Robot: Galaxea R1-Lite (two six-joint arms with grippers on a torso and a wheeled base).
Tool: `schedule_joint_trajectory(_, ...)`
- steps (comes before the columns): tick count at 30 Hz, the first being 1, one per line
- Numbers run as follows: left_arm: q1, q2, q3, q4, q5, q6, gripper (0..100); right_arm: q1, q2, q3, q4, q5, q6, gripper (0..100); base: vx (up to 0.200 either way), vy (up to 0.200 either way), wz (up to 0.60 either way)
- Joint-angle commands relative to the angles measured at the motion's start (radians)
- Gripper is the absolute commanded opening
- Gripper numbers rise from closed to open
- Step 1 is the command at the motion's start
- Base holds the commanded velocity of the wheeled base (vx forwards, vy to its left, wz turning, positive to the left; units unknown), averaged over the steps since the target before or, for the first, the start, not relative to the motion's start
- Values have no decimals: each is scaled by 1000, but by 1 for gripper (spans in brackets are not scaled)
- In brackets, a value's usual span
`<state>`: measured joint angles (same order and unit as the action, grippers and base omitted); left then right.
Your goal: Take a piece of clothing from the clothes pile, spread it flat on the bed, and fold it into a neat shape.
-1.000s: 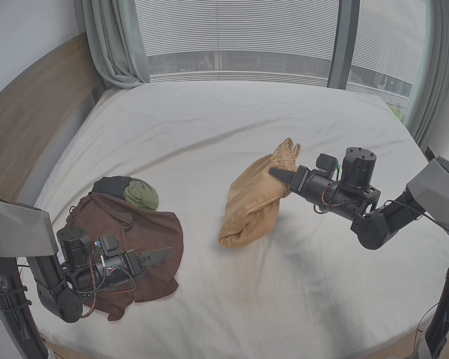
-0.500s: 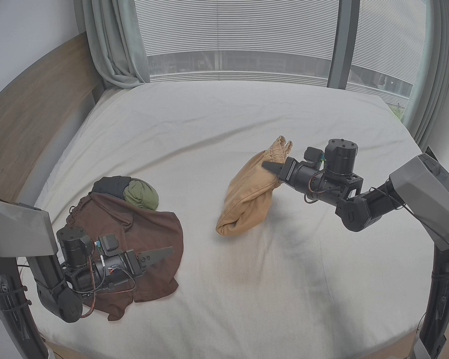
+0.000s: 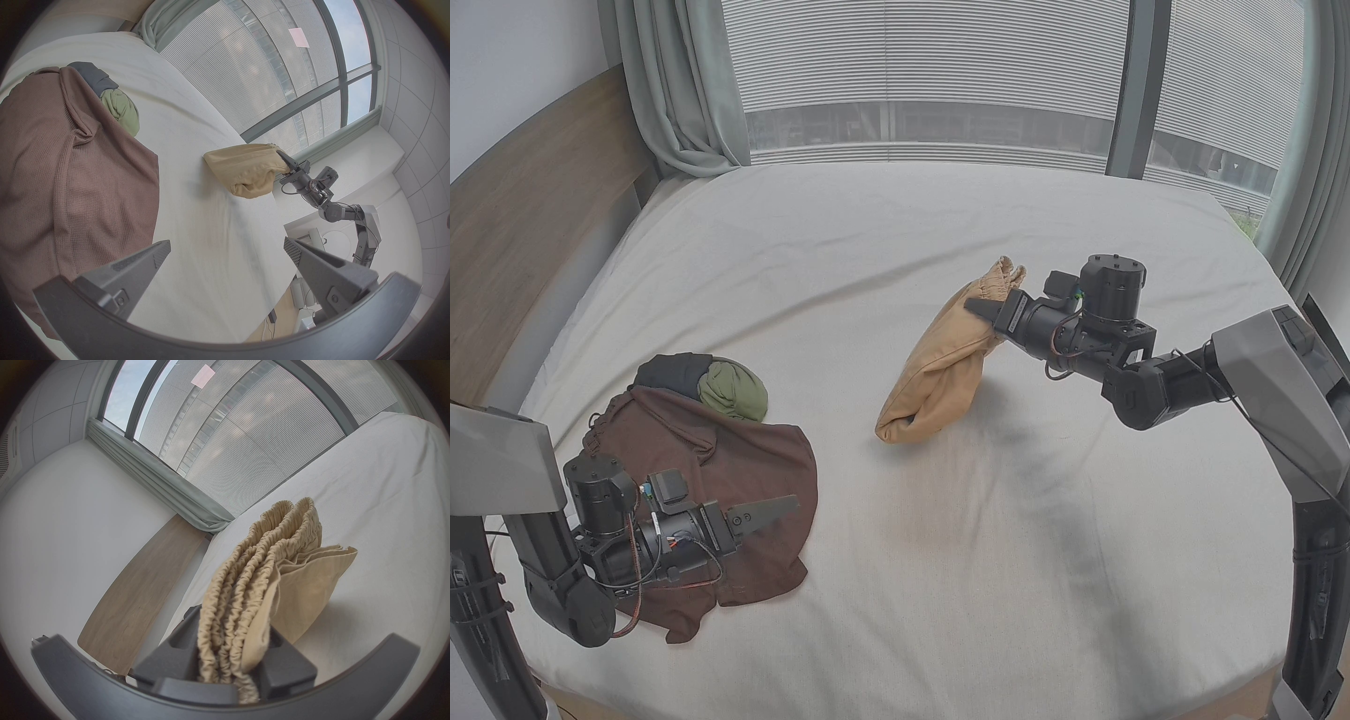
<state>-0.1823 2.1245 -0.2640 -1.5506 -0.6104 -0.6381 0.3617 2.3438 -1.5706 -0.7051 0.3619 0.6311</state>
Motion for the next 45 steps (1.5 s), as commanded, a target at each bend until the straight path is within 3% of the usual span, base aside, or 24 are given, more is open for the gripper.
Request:
schedule_joint_trajectory(1, 0, 3, 0, 0, 0, 0, 100, 0, 58, -112, 39, 0, 1, 0, 0, 0, 0)
schedule_joint_trajectory(8, 0, 5, 2, 0, -2, 0, 100, 2, 117, -284, 116, 0, 4, 0, 0, 0, 0)
schedule_joint_trajectory(18, 0, 5, 3, -2, -2, 0, 100, -26, 322, -333, 113, -4, 21, 0, 0, 0, 0)
schedule_joint_trajectory(32, -3, 2, 9, -2, -2, 1, 100, -79, 227, 81, -53, -28, 13, 0, 0, 0, 0)
schedule_joint_trajectory(43, -3, 2, 6, -2, 0, 1, 100, -86, 244, 129, -136, -37, 15, 0, 0, 0, 0)
schedule_joint_trajectory(44, -2, 2, 6, -2, 0, 1, 100, -86, 244, 127, -137, -37, 15, 100, 0, 0, 0)
schedule_joint_trajectory(45, -3, 2, 6, -2, 0, 1, 100, -86, 244, 127, -139, -37, 15, 100, 0, 0, 0)
